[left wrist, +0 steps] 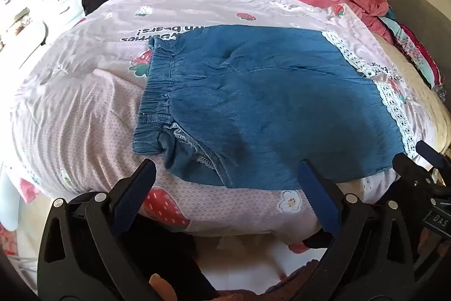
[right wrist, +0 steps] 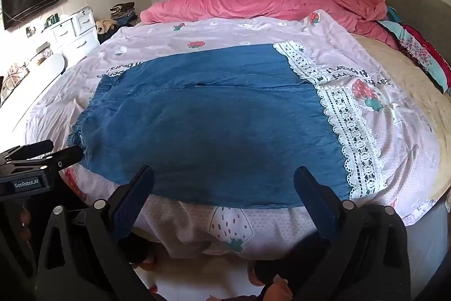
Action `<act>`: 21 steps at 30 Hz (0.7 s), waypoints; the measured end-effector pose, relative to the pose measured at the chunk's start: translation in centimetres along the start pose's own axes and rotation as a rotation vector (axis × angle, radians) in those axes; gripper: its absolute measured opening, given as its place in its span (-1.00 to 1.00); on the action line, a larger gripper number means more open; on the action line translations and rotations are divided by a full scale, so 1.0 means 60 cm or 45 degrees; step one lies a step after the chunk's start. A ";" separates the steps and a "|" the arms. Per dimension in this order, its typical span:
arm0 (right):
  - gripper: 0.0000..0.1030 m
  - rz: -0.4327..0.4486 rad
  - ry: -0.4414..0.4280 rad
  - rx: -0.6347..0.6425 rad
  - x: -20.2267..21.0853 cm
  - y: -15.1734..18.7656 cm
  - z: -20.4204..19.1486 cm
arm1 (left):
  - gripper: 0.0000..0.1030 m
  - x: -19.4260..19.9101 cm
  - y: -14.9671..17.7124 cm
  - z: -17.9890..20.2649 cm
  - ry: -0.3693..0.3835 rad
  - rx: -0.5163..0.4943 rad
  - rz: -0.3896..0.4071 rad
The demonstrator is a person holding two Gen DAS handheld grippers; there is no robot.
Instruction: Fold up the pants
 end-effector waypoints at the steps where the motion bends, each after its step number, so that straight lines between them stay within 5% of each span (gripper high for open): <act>1: 0.92 -0.003 0.004 0.000 0.000 0.001 0.000 | 0.82 -0.001 0.000 0.000 -0.008 -0.008 -0.006; 21: 0.92 0.006 0.017 0.023 0.011 -0.004 -0.005 | 0.82 -0.006 0.008 -0.002 -0.011 -0.027 -0.004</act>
Point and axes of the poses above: each gripper's, at about its wrist camera, not at the fingertips, and x roughly against the way its jaws point, z to its right, y to its underside, the point moved 5 cm from there along -x, roughly the way its jaws point, and after that the axes turned 1 degree about -y, right-handed, at the moved point
